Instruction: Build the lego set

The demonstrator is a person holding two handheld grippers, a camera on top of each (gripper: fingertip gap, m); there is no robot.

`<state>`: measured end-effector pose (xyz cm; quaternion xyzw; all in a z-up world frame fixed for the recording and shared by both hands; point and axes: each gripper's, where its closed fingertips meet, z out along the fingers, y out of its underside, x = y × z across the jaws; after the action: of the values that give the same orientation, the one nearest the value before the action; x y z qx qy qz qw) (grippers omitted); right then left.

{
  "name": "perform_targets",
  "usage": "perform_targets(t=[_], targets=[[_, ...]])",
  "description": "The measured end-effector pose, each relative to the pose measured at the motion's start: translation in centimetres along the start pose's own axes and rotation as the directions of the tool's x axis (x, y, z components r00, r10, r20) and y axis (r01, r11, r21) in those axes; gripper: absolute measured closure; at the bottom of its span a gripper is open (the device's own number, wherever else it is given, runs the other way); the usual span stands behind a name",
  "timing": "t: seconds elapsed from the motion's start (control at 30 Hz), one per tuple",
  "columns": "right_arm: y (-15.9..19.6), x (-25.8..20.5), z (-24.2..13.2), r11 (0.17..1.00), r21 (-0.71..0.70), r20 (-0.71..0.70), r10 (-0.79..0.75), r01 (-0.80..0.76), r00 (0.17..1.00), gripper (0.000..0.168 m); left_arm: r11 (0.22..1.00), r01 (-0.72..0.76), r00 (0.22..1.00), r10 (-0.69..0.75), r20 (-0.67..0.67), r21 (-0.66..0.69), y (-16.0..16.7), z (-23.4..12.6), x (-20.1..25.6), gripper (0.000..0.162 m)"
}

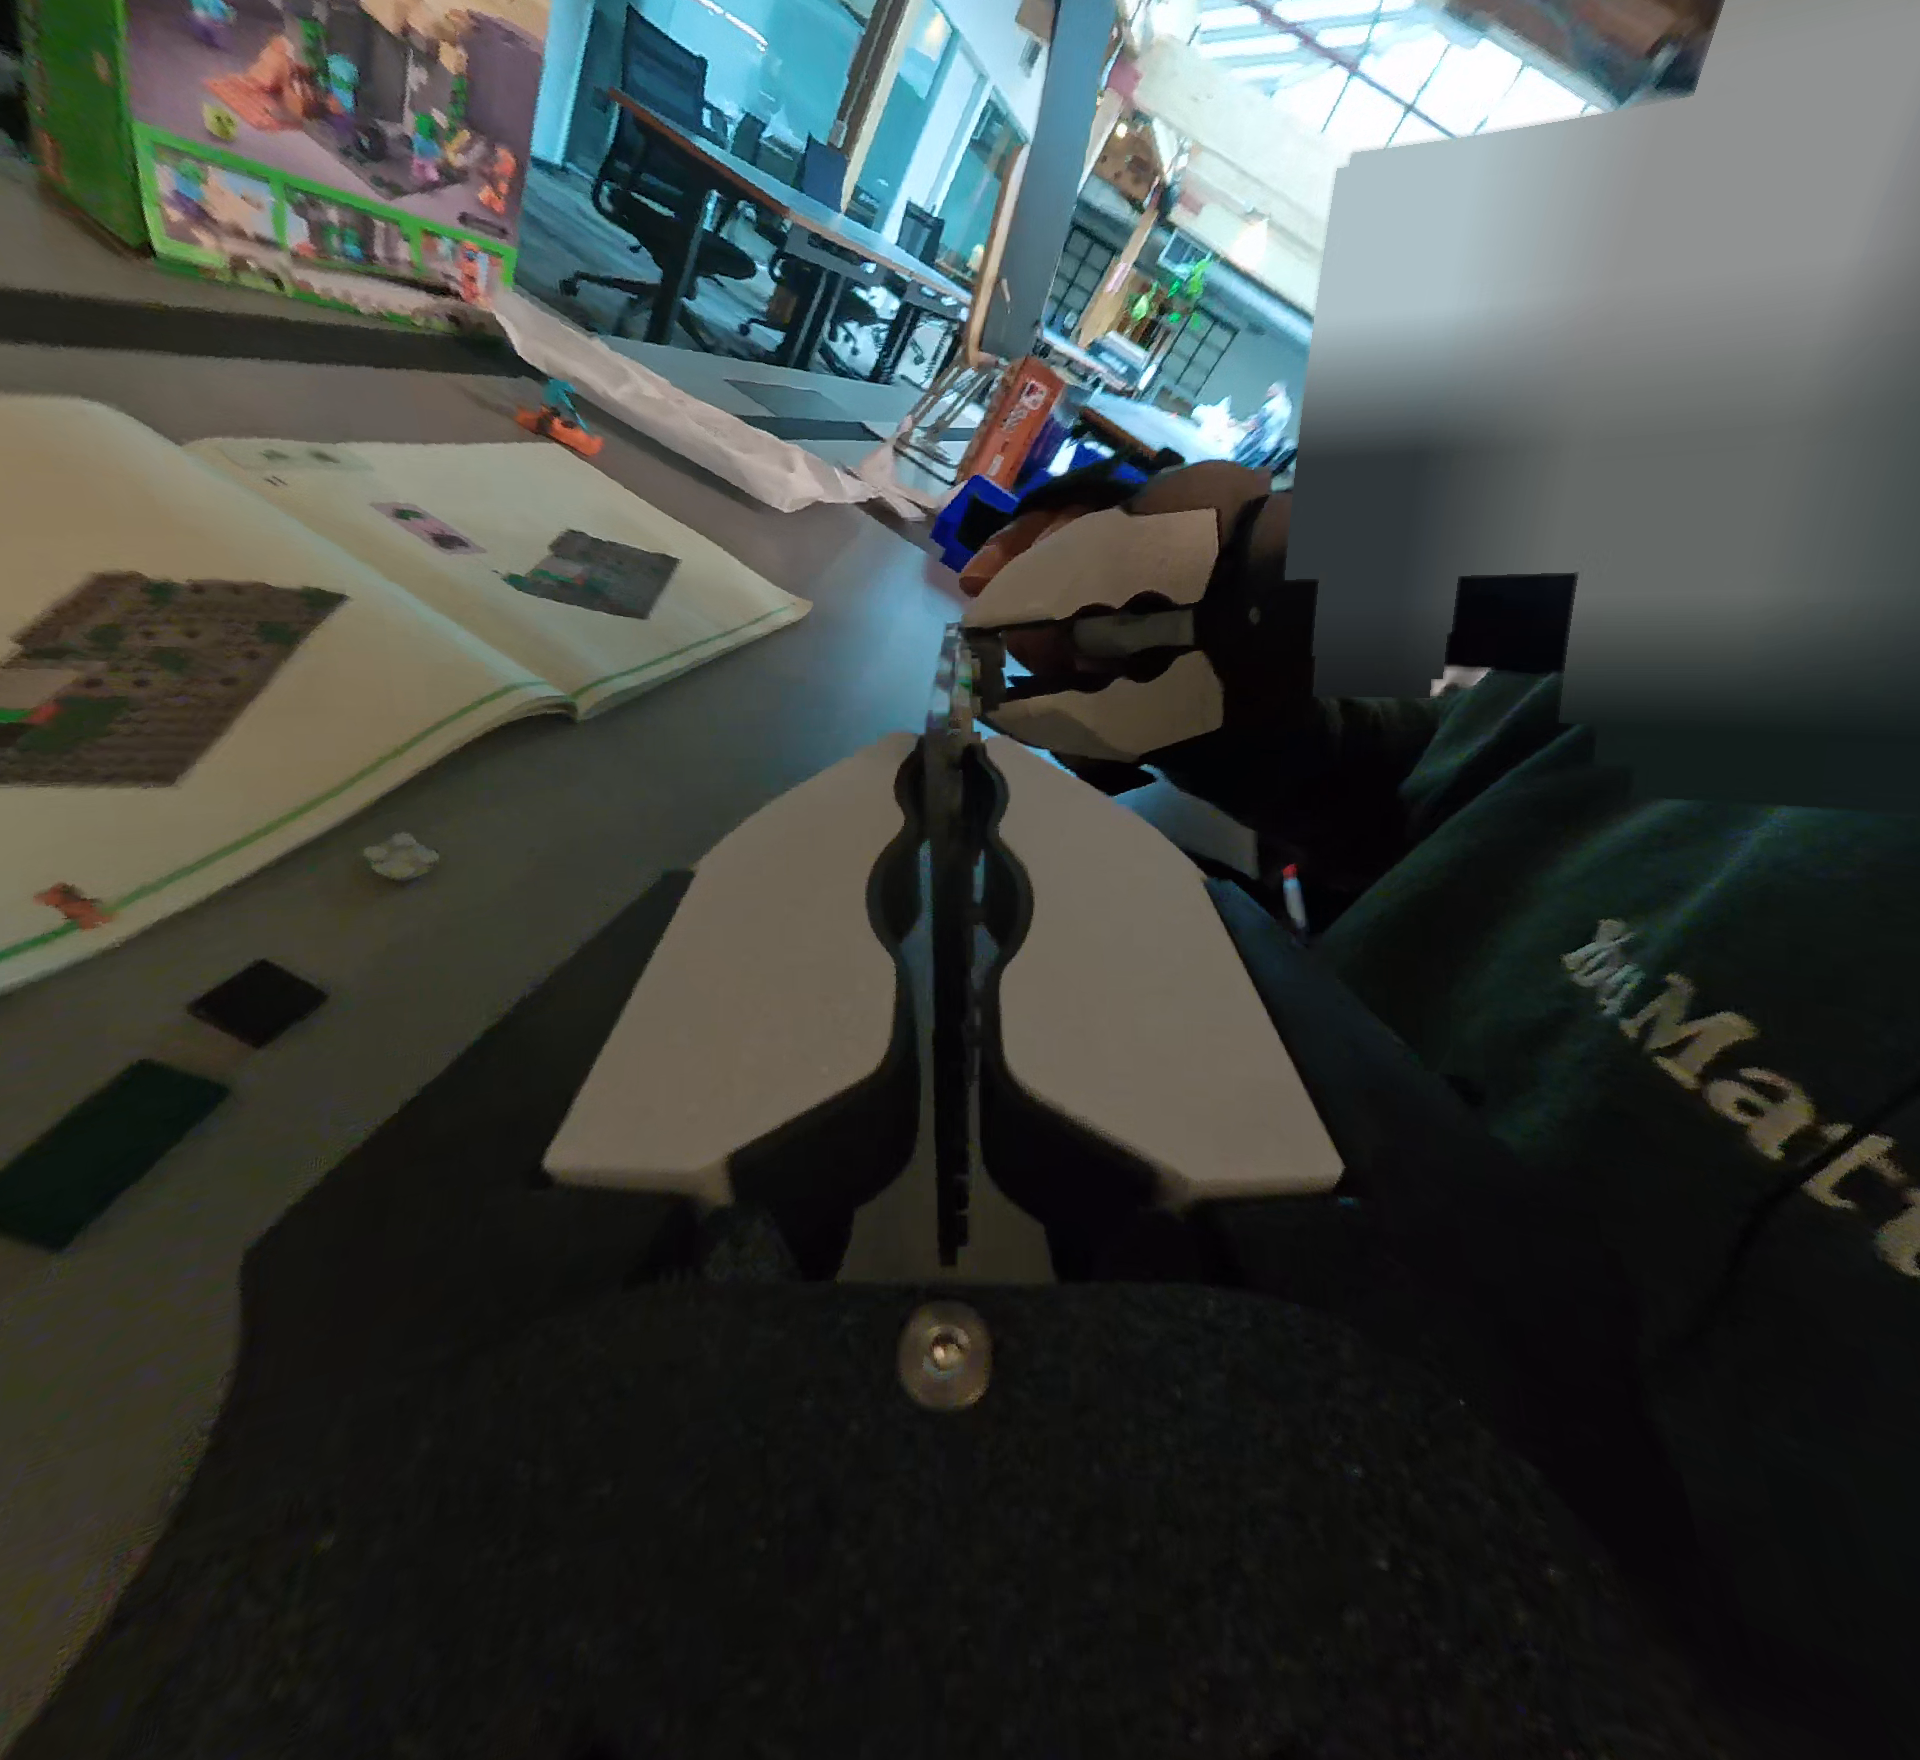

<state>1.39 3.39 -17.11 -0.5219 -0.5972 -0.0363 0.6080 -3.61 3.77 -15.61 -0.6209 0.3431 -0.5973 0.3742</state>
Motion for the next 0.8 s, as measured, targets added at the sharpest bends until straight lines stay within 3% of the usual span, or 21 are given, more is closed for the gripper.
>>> perform_targets(t=[0.17,0.37,0.47,0.57,0.7,0.8], targets=[[0.2,-0.3,0.2,1.000,-0.005,0.012,0.023,-0.023,1.000,0.153,0.995,0.093,0.996,-0.093,-0.001,-0.018,0.5,-0.1,-0.6,0.155],[0.7,-0.4,0.3,0.997,0.021,-0.020,0.072,-0.072,0.997,0.152,0.998,-0.016,0.998,0.019,0.059,-0.052,0.4,0.3,-0.6,0.156],[1.2,-0.5,0.3,0.982,0.057,0.003,0.181,-0.181,0.984,0.153,0.994,-0.072,0.993,0.079,0.090,-0.084,0.4,0.6,-0.2,0.153],[1.8,-0.4,0.2,0.954,0.065,0.058,0.290,-0.293,0.955,0.153,0.990,-0.040,0.993,0.054,0.101,-0.134,1.0,0.6,-0.6,0.134],[2.6,-0.4,0.0,0.908,0.034,0.152,0.408,-0.418,0.900,0.153,0.988,0.003,0.992,0.016,0.123,-0.155,1.8,0.2,-1.4,0.130],[3.3,-0.6,0.0,0.844,-0.026,0.255,0.524,-0.536,0.813,0.153,0.989,0.018,0.991,0.002,0.136,-0.146,1.9,-0.1,-1.8,0.130]])
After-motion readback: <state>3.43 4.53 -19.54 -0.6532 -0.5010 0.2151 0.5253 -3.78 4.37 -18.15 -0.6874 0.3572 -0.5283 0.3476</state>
